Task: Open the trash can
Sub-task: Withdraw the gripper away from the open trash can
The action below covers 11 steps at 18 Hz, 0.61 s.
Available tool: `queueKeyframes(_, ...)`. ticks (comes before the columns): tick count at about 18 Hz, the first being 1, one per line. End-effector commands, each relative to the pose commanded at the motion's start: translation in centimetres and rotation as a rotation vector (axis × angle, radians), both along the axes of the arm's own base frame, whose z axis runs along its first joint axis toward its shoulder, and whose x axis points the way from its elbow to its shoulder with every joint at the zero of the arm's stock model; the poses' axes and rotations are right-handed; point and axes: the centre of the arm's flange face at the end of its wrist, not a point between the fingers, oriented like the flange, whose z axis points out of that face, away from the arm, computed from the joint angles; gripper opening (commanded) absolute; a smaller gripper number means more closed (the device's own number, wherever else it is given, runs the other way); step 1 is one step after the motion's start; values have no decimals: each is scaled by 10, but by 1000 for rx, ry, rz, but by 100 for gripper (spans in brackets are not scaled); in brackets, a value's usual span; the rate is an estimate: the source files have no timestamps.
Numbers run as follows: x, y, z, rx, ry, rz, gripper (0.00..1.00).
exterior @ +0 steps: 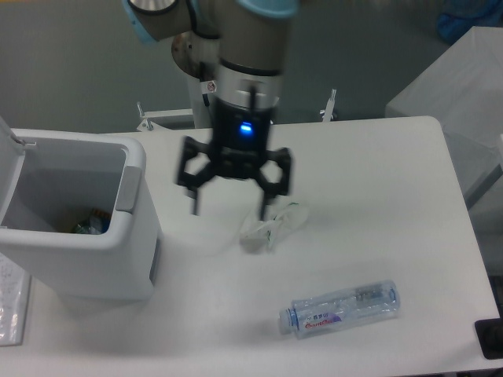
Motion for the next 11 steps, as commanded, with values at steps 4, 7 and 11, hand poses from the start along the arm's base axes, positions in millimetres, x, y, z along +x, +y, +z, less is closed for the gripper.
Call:
queueKeyframes(4, -63, -42, -37, -52, 22, -16, 100)
queueKeyframes(7, -98, -59, -68, -88, 31, -60, 100)
queueKeyframes(11, -134, -82, -107, -218, 115, -215, 100)
